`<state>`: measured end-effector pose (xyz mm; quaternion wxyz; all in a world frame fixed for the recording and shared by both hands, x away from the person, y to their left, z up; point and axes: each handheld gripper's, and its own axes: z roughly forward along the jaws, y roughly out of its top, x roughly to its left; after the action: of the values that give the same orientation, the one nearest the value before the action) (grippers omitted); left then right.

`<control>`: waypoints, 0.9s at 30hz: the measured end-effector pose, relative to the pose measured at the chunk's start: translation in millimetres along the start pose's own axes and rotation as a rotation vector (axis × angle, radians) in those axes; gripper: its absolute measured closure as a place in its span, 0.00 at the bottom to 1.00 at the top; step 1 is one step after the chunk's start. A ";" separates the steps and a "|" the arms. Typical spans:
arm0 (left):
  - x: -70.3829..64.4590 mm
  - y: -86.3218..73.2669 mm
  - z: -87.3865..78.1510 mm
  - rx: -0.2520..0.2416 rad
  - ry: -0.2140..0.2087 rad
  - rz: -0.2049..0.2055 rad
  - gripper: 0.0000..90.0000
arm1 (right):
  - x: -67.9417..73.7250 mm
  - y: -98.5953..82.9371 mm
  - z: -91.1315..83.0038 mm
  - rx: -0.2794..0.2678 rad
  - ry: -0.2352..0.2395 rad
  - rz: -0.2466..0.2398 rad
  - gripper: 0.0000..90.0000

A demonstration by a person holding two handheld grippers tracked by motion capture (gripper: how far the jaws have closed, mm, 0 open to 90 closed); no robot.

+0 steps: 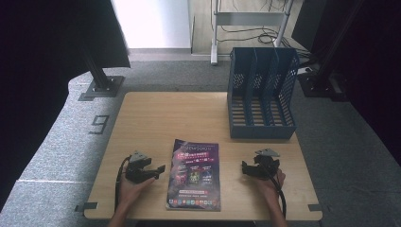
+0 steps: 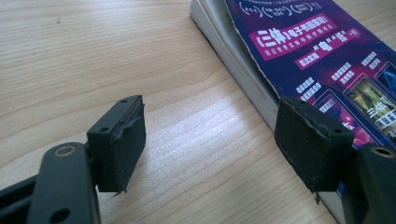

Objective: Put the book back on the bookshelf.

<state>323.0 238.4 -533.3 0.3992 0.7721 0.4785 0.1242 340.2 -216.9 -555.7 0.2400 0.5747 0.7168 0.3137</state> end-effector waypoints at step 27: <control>1.1 1.7 -12.3 -0.044 0.008 -0.020 0.27 | 34.7 19.2 -29.1 -0.179 0.151 -0.040 0.18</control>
<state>317.6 245.1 -524.3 0.4153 0.7579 0.4850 0.1336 324.8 -185.4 -521.2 0.2421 0.5113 0.7131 0.4140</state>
